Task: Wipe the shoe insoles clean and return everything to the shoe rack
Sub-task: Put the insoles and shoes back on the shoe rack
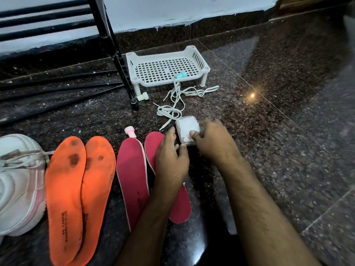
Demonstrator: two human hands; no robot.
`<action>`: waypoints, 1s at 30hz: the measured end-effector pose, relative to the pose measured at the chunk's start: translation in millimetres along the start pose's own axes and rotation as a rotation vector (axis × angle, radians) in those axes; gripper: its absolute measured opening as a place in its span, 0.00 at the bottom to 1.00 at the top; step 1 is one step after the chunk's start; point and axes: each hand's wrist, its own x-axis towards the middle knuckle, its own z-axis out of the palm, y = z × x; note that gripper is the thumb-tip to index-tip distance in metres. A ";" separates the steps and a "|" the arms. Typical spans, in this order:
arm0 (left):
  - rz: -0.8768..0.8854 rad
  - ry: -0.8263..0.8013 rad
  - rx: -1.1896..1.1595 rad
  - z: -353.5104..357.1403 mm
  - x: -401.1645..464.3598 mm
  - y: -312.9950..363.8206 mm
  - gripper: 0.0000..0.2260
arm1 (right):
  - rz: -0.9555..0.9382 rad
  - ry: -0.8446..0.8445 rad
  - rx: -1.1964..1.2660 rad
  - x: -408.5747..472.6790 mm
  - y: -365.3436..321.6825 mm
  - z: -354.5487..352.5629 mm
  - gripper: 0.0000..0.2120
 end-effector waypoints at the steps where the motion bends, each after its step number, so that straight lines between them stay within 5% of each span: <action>1: -0.009 0.018 0.000 -3.9 -0.8 1.7 0.30 | 0.005 0.056 -0.010 -0.8 -1.7 -1.0 0.19; 5: -0.011 0.074 -0.021 -27.8 -6.2 9.2 0.26 | -0.078 0.174 0.051 -11.3 -20.8 -4.0 0.15; 13: -0.049 0.142 0.080 -82.0 -63.6 11.0 0.24 | -0.195 -0.054 0.042 -52.9 -53.8 10.3 0.09; 19: -0.088 0.210 0.454 -106.5 -115.7 -9.4 0.16 | -0.076 -0.267 -0.208 -97.5 -37.6 23.8 0.25; 24: -0.183 0.207 0.714 -96.1 -143.1 -7.2 0.18 | -0.060 -0.376 -0.161 -123.0 -36.9 33.1 0.35; 30: -0.245 0.059 0.372 -105.3 -133.4 -2.2 0.26 | -0.057 -0.403 0.048 -128.7 -33.3 31.9 0.36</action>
